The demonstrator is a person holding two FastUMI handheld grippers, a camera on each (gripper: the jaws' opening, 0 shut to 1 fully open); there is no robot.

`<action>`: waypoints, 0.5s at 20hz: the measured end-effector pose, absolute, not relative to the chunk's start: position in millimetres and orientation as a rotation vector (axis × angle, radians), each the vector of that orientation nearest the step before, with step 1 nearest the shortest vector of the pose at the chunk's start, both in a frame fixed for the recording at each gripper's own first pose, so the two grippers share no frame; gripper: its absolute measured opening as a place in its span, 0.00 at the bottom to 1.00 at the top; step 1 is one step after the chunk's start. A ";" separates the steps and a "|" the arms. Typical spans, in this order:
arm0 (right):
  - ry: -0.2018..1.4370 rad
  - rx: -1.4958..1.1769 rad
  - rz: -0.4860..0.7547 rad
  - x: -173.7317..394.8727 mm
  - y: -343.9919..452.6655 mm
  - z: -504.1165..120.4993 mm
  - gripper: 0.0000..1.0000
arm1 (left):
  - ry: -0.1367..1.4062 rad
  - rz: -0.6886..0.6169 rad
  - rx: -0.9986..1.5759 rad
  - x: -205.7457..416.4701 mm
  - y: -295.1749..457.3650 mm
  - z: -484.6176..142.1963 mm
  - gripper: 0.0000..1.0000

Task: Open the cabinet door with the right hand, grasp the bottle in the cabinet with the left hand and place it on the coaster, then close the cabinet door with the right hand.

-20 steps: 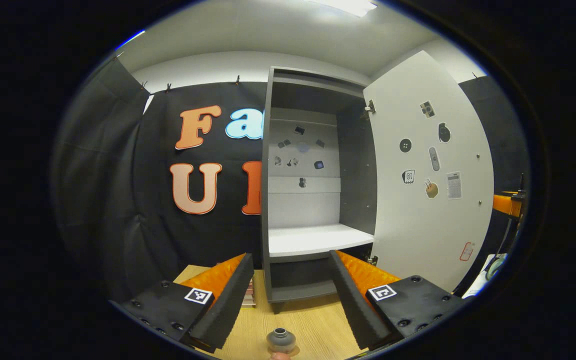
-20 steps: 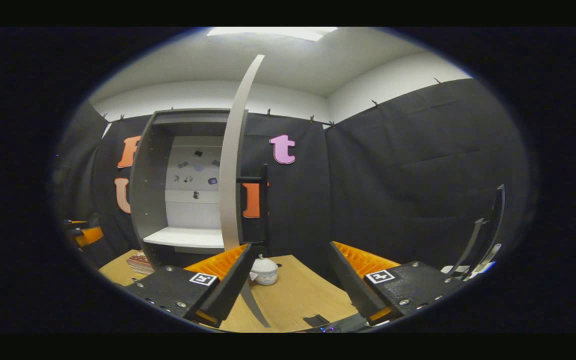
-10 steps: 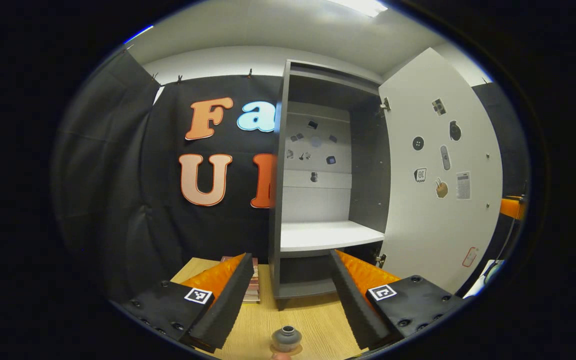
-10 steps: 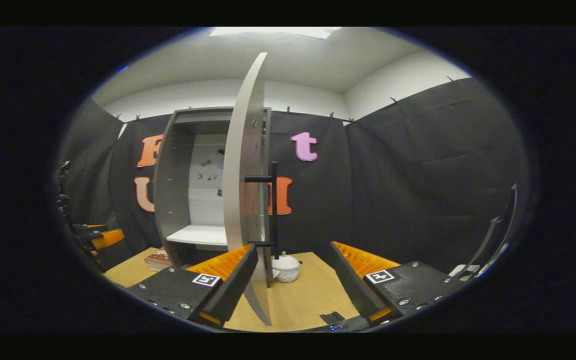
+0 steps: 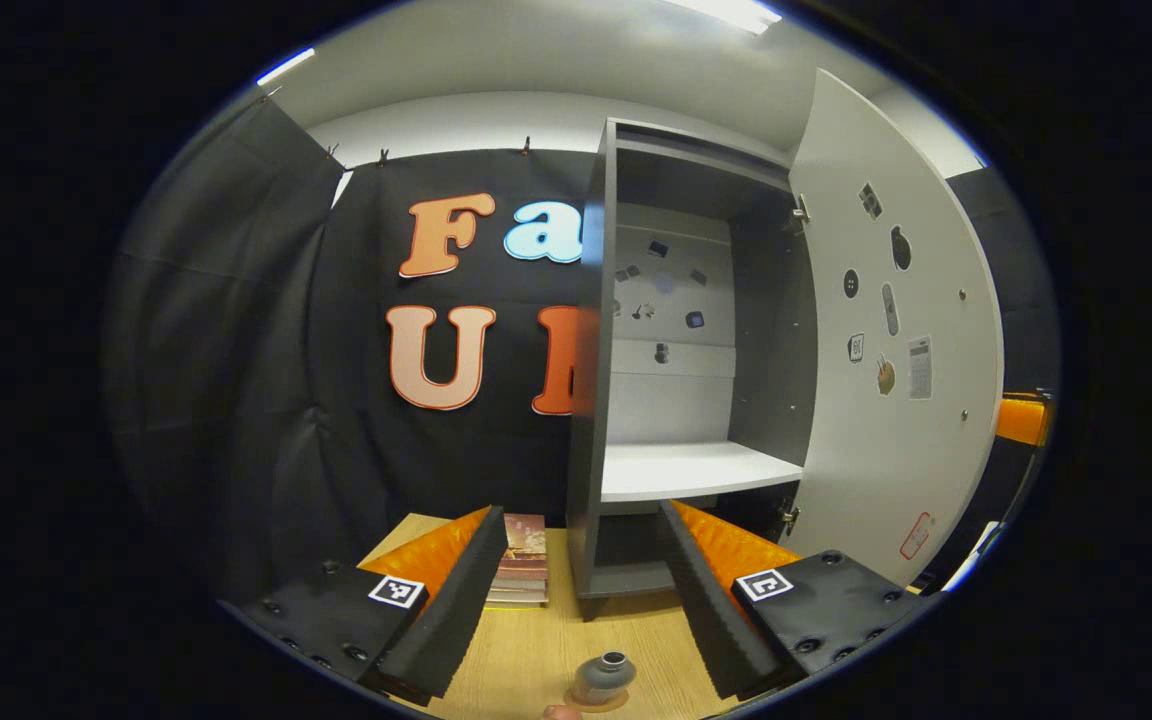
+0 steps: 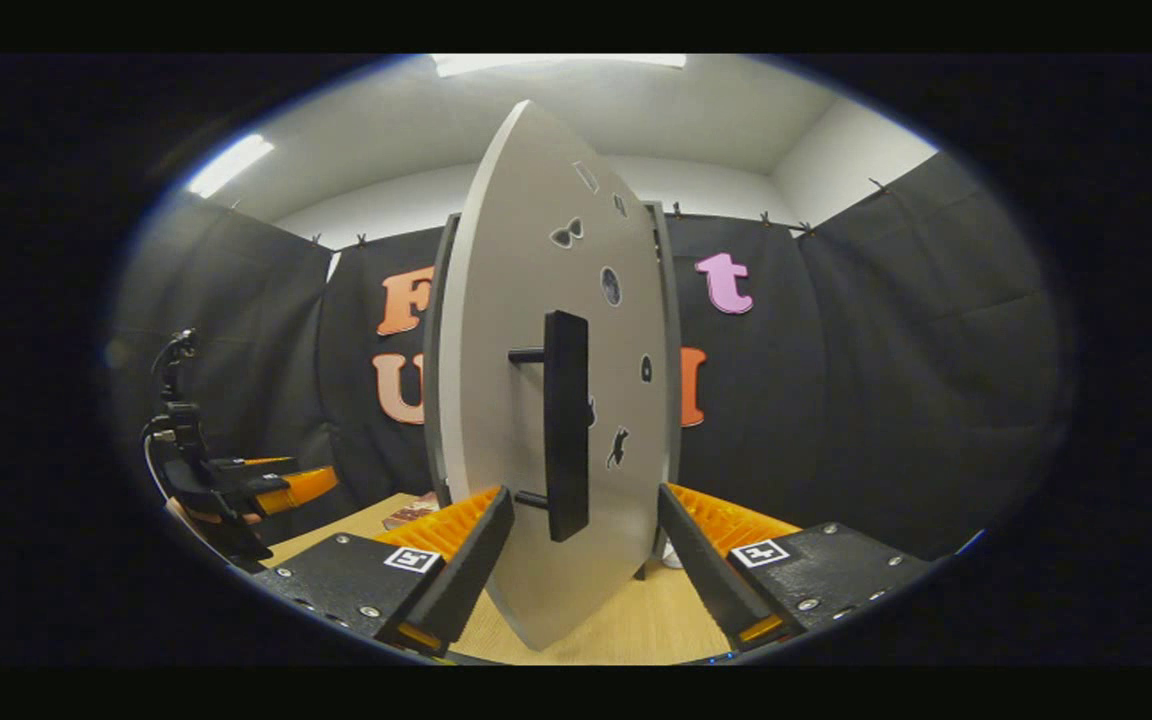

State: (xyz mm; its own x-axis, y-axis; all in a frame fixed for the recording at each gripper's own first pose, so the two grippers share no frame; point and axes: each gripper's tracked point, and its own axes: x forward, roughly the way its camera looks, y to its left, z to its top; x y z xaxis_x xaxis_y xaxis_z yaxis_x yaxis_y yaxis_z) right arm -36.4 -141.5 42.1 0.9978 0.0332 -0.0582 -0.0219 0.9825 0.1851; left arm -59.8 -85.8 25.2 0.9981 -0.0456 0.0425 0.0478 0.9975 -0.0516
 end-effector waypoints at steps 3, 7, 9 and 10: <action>0.073 0.222 0.089 -15.8 -113.5 39.7 0.90 | -0.044 -0.013 -0.047 -54.8 -65.3 25.9 0.98; 0.105 0.299 0.189 22.8 -66.7 31.3 0.89 | -0.043 0.020 -0.049 -44.3 -44.0 26.0 0.96; 0.121 0.302 0.230 44.7 -40.7 25.4 0.76 | -0.041 0.029 -0.052 -35.3 -35.3 24.5 0.94; 0.125 0.295 0.248 52.1 -34.9 26.1 0.72 | -0.039 0.031 -0.054 -32.7 -31.8 22.6 0.94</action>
